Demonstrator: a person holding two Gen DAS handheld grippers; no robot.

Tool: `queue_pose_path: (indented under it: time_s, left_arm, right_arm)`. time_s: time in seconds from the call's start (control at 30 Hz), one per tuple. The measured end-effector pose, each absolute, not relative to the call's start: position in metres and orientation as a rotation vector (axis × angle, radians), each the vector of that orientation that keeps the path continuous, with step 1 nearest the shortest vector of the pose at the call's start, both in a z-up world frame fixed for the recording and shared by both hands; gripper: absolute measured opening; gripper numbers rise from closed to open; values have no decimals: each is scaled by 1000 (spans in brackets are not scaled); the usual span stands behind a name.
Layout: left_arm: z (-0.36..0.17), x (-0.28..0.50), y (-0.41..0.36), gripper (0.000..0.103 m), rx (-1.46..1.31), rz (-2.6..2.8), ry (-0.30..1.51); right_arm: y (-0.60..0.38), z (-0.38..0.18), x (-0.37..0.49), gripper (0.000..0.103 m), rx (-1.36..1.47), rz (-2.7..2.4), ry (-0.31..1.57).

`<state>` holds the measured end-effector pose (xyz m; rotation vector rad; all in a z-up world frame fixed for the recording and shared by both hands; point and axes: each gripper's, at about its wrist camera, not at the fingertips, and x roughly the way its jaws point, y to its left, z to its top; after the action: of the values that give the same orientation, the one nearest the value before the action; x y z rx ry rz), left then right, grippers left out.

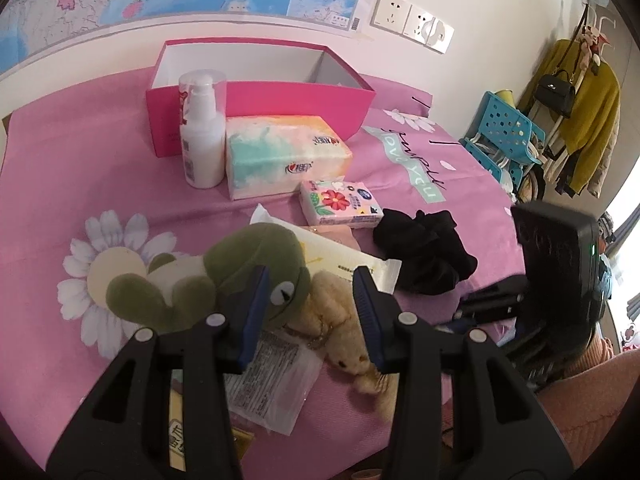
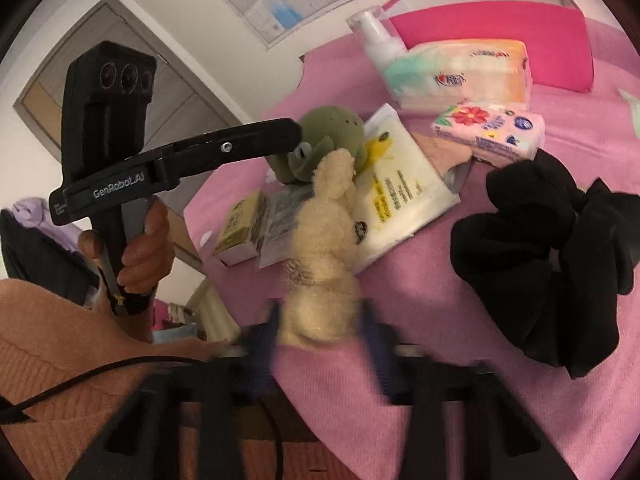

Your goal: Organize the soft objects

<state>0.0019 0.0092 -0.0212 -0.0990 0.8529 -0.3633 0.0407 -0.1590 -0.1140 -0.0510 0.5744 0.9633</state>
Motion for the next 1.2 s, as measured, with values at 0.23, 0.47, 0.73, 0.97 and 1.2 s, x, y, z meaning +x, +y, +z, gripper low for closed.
queue_pose_path:
  time_s: [0.23, 0.47, 0.73, 0.97, 1.2]
  left_arm:
    - [-21, 3, -2, 45, -98, -421, 852]
    - [-28, 9, -21, 45, -71, -470, 878]
    - [-23, 39, -39, 50, -14, -468, 878]
    - [-25, 66, -51, 52, 8, -476, 914]
    - [-34, 82, -60, 52, -8, -500, 980]
  right_arm:
    - [-199, -81, 42, 23, -6, 877, 465]
    - [-231, -59, 52, 23, 32, 795, 404]
    - [-235, -56, 66, 23, 16, 772, 399]
    - [-237, -54, 71, 24, 6, 721, 373]
    - [-241, -53, 75, 24, 8, 695, 348]
